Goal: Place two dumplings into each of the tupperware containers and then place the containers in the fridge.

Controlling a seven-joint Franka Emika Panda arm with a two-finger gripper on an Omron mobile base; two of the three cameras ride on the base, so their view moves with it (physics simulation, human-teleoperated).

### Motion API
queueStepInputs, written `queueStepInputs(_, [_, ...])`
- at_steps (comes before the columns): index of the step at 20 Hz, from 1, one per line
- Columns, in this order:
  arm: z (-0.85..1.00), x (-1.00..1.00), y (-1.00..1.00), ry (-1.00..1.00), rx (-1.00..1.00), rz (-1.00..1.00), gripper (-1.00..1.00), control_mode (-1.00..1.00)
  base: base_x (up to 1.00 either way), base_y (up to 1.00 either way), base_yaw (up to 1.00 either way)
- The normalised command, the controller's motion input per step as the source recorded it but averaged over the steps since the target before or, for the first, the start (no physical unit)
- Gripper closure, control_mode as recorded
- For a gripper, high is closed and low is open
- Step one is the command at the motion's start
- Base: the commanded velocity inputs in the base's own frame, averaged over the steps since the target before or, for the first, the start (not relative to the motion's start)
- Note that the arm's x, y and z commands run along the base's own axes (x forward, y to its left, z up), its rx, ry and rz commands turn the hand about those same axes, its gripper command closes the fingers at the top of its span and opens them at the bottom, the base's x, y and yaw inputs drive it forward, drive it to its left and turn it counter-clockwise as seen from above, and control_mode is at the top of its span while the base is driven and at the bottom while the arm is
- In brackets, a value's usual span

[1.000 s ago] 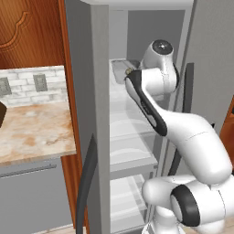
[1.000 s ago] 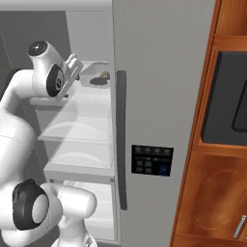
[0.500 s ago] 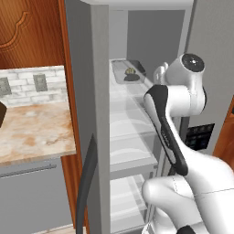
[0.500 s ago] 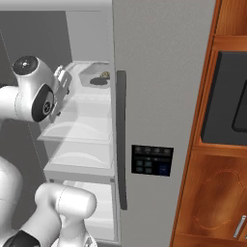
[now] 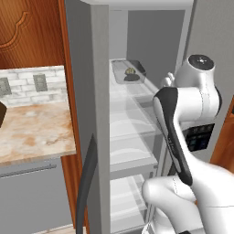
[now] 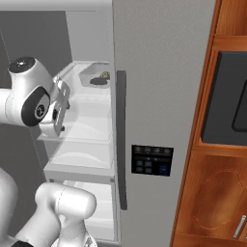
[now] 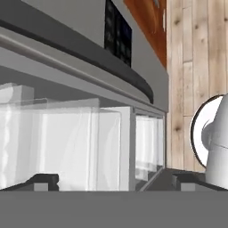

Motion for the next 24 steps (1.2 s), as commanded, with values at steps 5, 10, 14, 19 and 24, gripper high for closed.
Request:
queueStepInputs(5, [-0.04,-0.35,-0.20,0.25,-0.18,0.31,-1.00,-1.00,0.00,0.00,0.00])
queueStepInputs(10, [-0.04,-0.63,-0.07,0.09,0.00,0.62,-1.00,-1.00,0.00,0.00,0.00])
queueStepInputs(14, [-0.02,-0.53,-0.05,0.00,-0.07,0.57,-1.00,-1.00,0.00,0.00,0.00])
queueStepInputs(19, [0.00,-0.23,-0.08,-0.04,-0.11,0.37,-1.00,-1.00,0.00,0.00,0.00])
queueStepInputs(24, [0.00,0.00,0.00,0.01,-0.12,0.28,-1.00,-1.00,0.00,0.00,0.00])
